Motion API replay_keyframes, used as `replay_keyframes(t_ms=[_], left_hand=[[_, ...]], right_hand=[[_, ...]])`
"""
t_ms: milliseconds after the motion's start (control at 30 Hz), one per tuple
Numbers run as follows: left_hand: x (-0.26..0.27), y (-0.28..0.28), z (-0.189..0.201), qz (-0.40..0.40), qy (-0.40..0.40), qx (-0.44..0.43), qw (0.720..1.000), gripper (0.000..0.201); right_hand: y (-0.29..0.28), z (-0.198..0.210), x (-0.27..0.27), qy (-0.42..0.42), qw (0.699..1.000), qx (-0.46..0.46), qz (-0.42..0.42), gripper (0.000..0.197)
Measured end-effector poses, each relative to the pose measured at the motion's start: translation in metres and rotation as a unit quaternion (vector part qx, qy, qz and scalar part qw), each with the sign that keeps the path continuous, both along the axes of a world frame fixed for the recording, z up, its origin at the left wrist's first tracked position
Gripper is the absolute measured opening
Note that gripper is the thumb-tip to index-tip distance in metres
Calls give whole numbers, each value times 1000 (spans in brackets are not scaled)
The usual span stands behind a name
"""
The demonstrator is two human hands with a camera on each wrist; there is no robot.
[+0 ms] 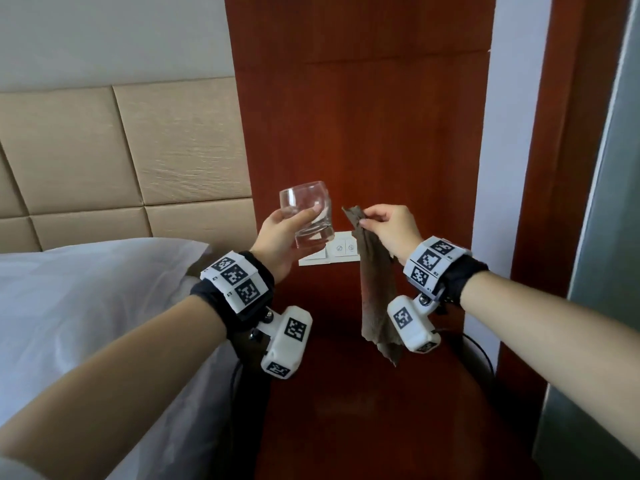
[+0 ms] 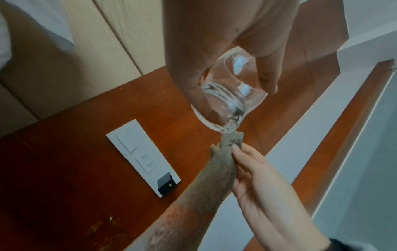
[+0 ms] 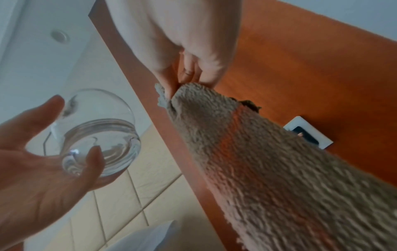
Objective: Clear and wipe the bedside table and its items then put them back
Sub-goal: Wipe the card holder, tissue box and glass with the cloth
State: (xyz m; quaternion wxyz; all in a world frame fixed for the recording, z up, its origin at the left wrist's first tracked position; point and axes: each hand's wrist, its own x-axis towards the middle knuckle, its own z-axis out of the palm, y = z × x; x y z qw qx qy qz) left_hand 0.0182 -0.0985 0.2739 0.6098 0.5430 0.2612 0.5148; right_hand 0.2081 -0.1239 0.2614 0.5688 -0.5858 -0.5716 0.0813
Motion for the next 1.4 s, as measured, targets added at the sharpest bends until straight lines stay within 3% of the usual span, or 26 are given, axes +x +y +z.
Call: replay_keyframes(t_ms=[100, 233, 567, 800, 933, 1067, 1200, 1400], left_hand=[[11, 2, -12, -11, 7, -16, 1000, 43], [23, 2, -31, -19, 23, -40, 999, 57], [35, -6, -81, -42, 71, -88, 993, 59], [34, -11, -119, -39, 90, -121, 988, 57], [33, -11, -137, -30, 101, -132, 986, 51], [33, -9, -156, -4, 117, -137, 984, 53], [33, -6, -175, 6, 134, -137, 982, 66], [20, -3, -190, -23, 148, -122, 981, 55]], right_hand=[[-3, -20, 21, -19, 997, -74, -14, 26], [-4, -52, 45, -24, 986, -163, -18, 23], [-14, -138, 71, -55, 941, -331, -41, 30], [-16, -183, 77, -42, 928, -361, -80, 25], [-7, -187, 67, -2, 953, -281, -110, 36], [1, -174, 34, 134, 970, -200, 21, 35], [3, -161, -5, 172, 945, -215, 175, 51], [13, -173, -23, 208, 925, -254, 191, 75]])
